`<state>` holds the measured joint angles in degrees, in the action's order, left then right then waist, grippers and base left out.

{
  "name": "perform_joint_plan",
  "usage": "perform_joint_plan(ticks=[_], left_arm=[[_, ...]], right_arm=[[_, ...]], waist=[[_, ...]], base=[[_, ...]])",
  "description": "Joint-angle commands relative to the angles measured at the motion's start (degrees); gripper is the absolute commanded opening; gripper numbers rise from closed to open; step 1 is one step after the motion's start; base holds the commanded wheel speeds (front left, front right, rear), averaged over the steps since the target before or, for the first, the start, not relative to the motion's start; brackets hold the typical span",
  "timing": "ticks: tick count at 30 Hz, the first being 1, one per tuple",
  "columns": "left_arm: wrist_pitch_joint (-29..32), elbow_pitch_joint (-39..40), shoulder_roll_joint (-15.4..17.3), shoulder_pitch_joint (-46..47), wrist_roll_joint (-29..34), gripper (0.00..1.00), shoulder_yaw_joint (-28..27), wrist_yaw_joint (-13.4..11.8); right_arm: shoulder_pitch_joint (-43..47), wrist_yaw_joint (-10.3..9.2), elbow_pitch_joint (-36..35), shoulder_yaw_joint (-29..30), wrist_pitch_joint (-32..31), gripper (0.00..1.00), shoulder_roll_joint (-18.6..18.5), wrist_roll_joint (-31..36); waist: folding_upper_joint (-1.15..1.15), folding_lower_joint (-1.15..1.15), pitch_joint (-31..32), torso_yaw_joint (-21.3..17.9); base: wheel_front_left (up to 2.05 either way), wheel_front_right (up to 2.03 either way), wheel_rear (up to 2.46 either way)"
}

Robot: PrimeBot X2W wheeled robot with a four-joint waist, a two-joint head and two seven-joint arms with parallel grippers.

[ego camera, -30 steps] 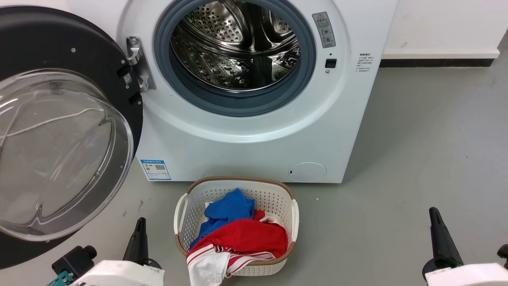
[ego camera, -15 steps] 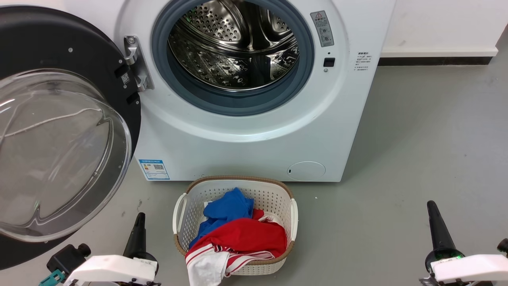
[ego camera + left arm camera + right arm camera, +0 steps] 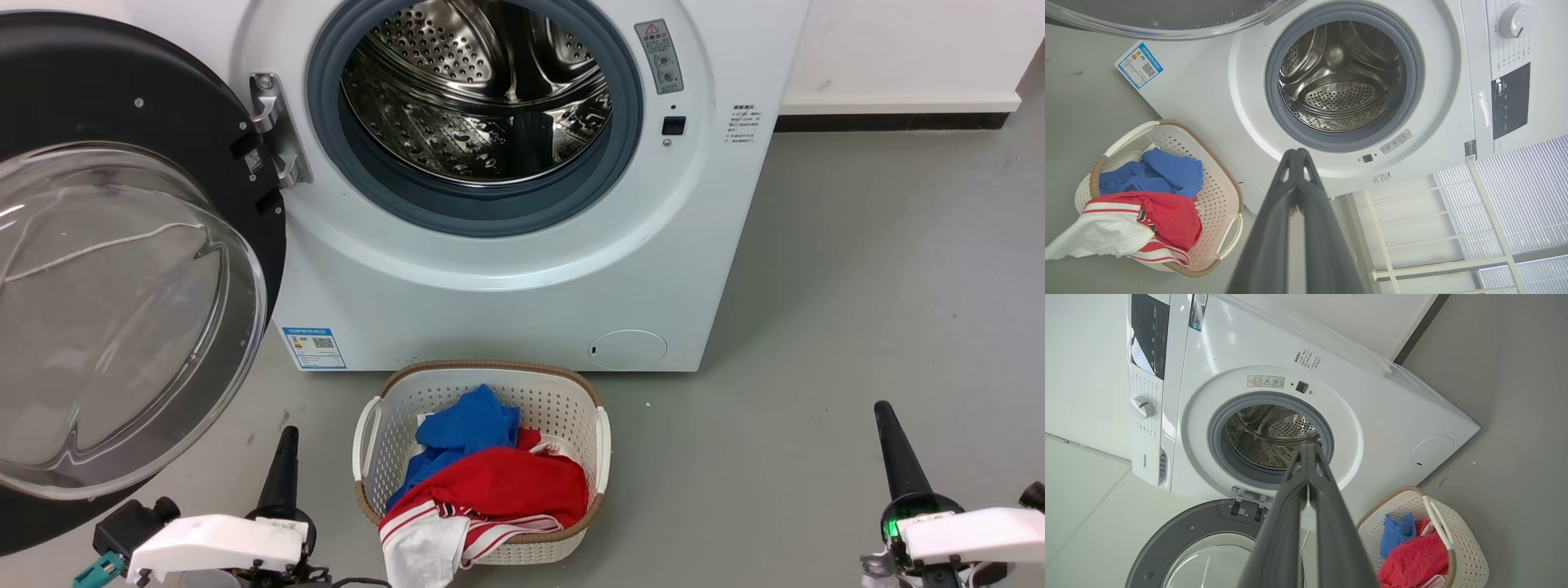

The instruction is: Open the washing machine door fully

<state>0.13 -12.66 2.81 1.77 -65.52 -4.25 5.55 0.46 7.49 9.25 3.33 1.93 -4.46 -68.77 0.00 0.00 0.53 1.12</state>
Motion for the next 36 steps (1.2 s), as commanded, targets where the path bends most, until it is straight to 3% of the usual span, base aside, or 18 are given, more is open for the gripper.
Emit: perform_joint_plan(ticks=[1,36], left_arm=[[0.23,0.26,0.1,1.4,-1.0,0.0,-0.27,0.31],[4.73,-0.98,0.11,3.83,-19.41,0.0,-1.79,1.56]], right_arm=[[-1.33,0.01,-0.14,0.14,-0.26,0.0,-0.4,-1.04],[-5.47,0.01,3.36,0.85,-4.97,0.0,-0.06,-18.34]], waist=[[0.0,0.0,-0.01,-0.01],[0.0,0.0,-0.47,-0.74]], base=[[0.0,0.0,0.0],[0.0,0.0,0.0]])
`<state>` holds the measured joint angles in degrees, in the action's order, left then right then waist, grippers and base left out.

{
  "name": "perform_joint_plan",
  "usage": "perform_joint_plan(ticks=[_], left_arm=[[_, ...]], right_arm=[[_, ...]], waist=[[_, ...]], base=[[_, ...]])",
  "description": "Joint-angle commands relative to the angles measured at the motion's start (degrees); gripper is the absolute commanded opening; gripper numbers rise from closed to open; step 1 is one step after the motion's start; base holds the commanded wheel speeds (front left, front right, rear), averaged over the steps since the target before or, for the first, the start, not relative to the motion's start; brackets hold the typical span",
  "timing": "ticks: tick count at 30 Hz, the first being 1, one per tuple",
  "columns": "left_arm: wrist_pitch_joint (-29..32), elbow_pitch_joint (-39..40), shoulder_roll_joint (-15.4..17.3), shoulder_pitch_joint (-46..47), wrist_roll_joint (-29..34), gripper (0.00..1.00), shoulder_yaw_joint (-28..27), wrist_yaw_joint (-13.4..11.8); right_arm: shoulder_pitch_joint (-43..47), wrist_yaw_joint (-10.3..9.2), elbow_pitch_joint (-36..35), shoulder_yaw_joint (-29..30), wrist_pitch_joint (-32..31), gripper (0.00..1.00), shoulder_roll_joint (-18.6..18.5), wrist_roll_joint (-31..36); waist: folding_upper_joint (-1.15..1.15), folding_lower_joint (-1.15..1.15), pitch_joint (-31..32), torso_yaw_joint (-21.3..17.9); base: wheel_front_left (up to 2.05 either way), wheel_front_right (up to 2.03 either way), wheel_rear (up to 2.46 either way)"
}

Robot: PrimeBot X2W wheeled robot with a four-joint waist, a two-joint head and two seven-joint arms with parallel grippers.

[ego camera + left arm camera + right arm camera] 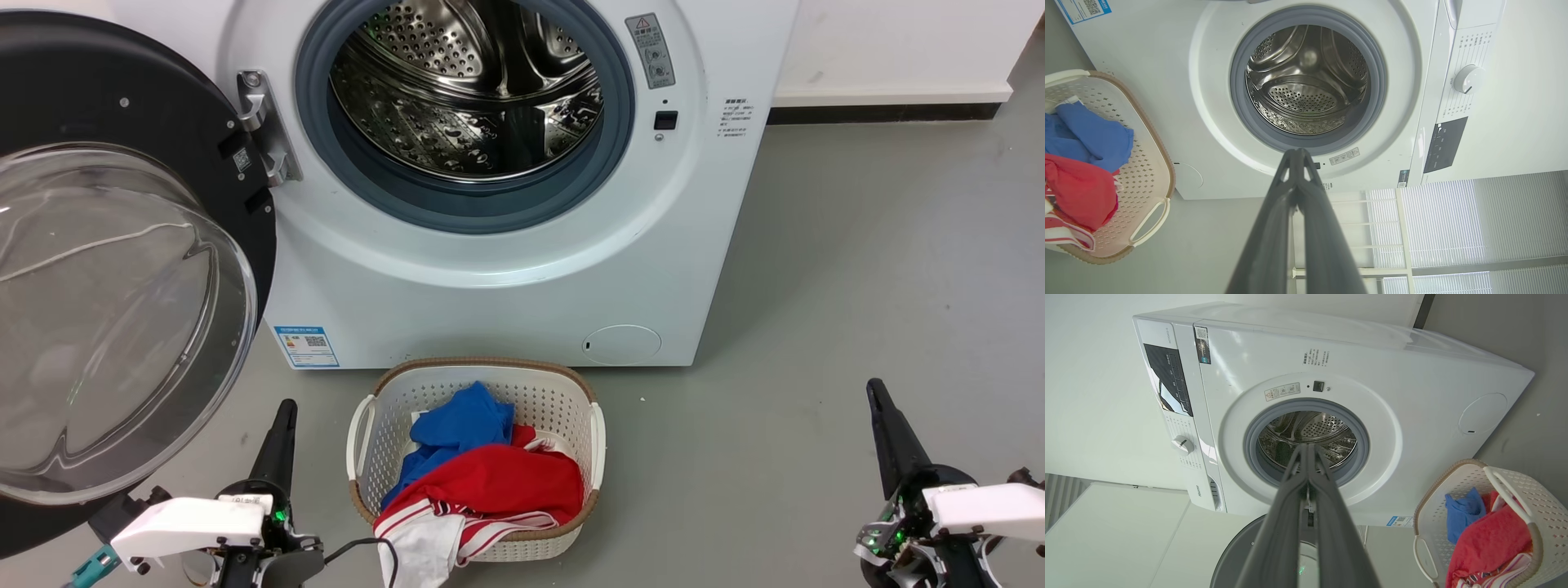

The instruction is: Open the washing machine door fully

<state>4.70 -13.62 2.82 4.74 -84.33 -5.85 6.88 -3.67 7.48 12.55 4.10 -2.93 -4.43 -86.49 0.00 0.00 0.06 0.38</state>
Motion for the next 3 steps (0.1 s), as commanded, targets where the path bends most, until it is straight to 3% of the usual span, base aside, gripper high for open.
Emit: perform_joint_plan(ticks=[1,3], left_arm=[[0.27,-0.05,0.1,0.94,-1.08,0.0,-0.23,0.26],[0.55,-0.11,0.1,1.06,-1.96,0.0,-0.3,0.35]], right_arm=[[-1.47,0.02,0.14,0.11,-0.22,0.0,-0.07,-1.04],[-1.57,0.02,0.29,0.16,-0.52,0.0,-0.04,-1.91]], waist=[[0.0,0.0,-0.01,-0.02],[0.0,0.0,-0.04,-0.06]], base=[[0.0,0.0,0.0],[0.0,0.0,0.0]])
